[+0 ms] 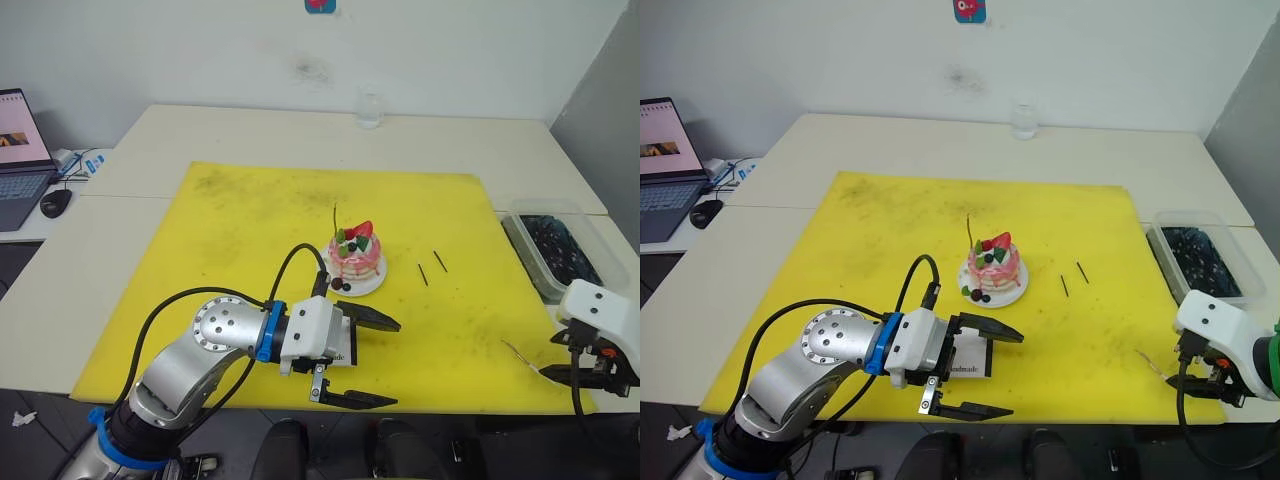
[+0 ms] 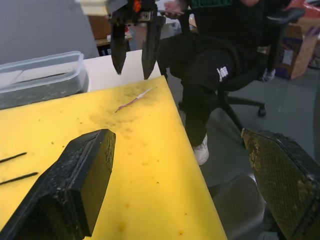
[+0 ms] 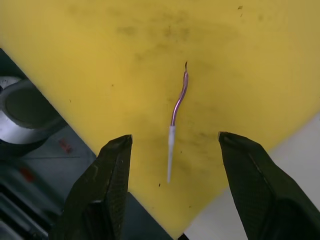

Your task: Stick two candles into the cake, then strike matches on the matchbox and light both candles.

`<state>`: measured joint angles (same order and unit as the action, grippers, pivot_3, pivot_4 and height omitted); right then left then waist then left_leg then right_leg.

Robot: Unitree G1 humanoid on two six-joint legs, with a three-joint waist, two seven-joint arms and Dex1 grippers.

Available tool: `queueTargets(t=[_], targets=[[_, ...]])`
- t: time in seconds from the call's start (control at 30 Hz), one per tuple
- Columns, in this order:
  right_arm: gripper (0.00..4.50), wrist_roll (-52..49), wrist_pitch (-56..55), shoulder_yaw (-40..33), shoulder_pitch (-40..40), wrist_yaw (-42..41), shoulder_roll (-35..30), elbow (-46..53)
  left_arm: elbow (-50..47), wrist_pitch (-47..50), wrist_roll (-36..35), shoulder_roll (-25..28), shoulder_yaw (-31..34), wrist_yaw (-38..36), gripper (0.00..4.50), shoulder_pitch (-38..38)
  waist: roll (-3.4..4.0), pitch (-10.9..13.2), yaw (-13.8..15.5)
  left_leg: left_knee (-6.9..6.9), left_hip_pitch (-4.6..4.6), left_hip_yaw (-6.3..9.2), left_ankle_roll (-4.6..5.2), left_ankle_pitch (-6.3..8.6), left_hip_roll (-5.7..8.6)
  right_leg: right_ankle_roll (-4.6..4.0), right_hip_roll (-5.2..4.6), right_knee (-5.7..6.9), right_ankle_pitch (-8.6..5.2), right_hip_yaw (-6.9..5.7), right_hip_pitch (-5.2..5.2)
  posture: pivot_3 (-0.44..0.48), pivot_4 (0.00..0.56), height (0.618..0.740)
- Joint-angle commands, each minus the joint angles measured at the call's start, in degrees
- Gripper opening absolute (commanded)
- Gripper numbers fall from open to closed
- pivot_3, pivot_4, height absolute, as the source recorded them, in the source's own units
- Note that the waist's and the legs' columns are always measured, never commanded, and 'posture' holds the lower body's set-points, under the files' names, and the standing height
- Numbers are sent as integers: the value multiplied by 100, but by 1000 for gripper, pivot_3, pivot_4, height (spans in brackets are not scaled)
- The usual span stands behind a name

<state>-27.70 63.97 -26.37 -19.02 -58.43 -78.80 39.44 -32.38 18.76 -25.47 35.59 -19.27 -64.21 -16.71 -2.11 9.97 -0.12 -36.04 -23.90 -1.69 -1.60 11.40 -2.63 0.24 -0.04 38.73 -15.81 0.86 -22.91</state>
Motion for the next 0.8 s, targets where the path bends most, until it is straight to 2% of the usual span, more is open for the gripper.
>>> queueTargets(t=[0.03, 0.3, 0.53, 0.8], targets=[[2831, 128, -131, 461, 215, 84, -112, -216, -20, -202, 92, -114, -77, 6, 4500, -56, 0, 0, -1, -1, 0, 0, 0, 0, 0, 0, 0, 0, 0, 1, 0, 0, 150, 740], [2831, 215, -330, 1330, 742, 193, -77, -577, -285, -123, 181, -245, -163, 255, 4500, 121, 0, 0, -8, -4, 1, -1, 0, 0, 1, 6, 0, 2, 4, 3, 1, 0, 150, 740], [2831, 319, -502, 1682, 881, 162, -74, -798, -487, -81, 174, -284, -245, 459, 4500, 356, 1, 0, -5, -3, 0, 0, 0, 0, 0, 6, 1, 2, 3, 2, 1, 0, 150, 740], [2831, 246, -377, 2054, 1331, 272, 81, -835, -271, -151, 161, -302, -217, 413, 4500, 400, 1, -1, -12, -7, 4, 0, 0, 0, 0, 8, 1, 10, 4, 3, 1, 0, 150, 740]])
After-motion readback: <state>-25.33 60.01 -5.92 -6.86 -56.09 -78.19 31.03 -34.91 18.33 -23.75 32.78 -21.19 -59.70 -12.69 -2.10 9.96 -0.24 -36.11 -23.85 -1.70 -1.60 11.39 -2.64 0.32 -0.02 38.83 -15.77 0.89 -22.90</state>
